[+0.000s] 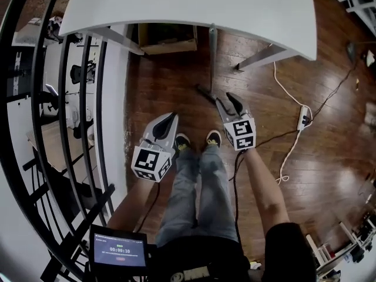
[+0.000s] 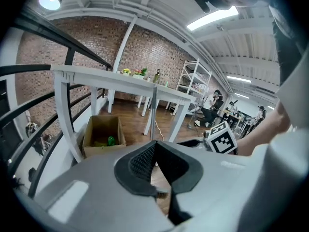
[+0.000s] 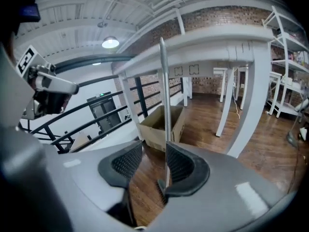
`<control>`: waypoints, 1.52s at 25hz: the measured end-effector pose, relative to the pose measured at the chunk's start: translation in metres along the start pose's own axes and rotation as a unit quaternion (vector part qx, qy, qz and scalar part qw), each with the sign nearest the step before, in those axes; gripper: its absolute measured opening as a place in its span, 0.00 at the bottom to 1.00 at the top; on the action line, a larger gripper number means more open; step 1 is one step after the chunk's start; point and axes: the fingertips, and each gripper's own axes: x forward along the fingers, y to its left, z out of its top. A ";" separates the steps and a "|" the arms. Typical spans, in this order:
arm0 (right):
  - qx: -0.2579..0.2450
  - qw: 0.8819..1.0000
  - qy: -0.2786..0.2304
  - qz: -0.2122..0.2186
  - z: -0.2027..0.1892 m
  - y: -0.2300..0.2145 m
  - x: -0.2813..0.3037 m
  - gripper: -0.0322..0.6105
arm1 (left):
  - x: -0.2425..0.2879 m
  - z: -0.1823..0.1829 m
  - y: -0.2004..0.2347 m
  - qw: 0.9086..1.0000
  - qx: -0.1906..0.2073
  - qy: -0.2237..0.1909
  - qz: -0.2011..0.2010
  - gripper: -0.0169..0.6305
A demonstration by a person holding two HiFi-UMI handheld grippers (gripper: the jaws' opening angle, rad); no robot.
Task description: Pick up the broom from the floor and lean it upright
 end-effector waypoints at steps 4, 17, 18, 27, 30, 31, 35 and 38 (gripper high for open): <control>-0.025 0.997 -0.075 0.001 0.062 0.030 -0.086 0.29 | -0.040 0.034 -0.035 0.999 0.019 -0.030 -0.024 0.05; -0.007 0.963 -0.268 -0.034 0.212 0.122 -0.360 0.10 | -0.185 0.155 -0.179 0.985 0.070 -0.145 -0.062 0.05; -0.003 0.963 -0.268 -0.032 0.209 0.124 -0.366 0.07 | -0.190 0.160 -0.188 0.984 0.074 -0.150 -0.062 0.05; -0.002 0.971 -0.240 0.018 0.186 0.164 -0.361 0.06 | -0.191 0.166 -0.212 0.982 0.064 -0.163 -0.069 0.05; 0.000 0.968 -0.251 0.014 0.185 0.161 -0.380 0.06 | -0.195 0.164 -0.239 0.980 0.080 -0.165 -0.083 0.05; 0.006 0.968 -0.251 0.010 0.186 0.159 -0.381 0.05 | -0.194 0.164 -0.244 0.979 0.083 -0.165 -0.088 0.05; 0.022 0.969 -0.246 -0.003 0.192 0.158 -0.382 0.05 | -0.190 0.169 -0.253 0.977 0.079 -0.163 -0.114 0.05; 0.019 0.966 -0.259 -0.002 0.187 0.151 -0.403 0.05 | -0.188 0.168 -0.278 0.975 0.095 -0.166 -0.116 0.05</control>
